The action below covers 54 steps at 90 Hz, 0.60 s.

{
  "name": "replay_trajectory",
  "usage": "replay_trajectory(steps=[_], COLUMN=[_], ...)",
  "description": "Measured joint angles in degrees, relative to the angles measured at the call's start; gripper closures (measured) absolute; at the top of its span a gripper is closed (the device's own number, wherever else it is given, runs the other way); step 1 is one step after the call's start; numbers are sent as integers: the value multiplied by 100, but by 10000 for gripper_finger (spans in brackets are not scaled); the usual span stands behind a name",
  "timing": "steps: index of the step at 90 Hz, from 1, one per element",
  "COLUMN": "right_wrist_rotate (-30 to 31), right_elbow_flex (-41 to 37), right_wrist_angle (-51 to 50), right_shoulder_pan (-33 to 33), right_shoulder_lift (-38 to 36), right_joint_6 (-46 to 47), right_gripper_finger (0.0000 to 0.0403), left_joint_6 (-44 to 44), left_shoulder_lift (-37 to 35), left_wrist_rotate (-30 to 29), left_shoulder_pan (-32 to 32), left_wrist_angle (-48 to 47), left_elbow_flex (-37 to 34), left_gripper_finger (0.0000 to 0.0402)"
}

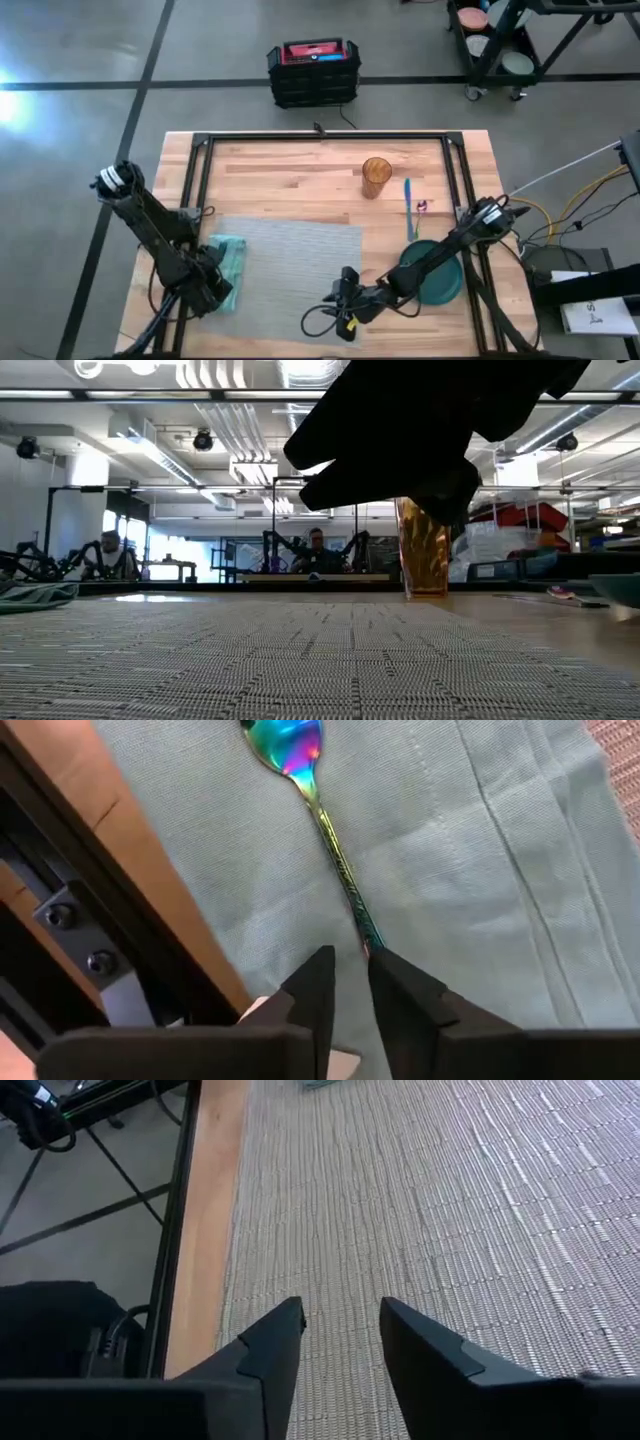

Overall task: Set table place
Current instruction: Put the tablespoon to the right side of the gray table mat

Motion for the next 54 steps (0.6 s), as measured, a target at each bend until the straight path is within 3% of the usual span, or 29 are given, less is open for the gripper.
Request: replay_trajectory(steps=[32, 54], right_wrist_rotate=[0, 0], right_elbow_flex=[0, 0], right_wrist_angle=[2, 2], right_shoulder_pan=[2, 2], right_shoulder_lift=[0, 0], right_joint_6=[-148, -205], right_gripper_finger=[291, 277], left_joint_6=[-27, -24], left_shoulder_lift=[24, 24], left_wrist_rotate=[-6, 2], left_shoulder_pan=[0, 0], left_wrist_angle=[392, 369], left_elbow_flex=[-2, -2], left_gripper_finger=[363, 364])
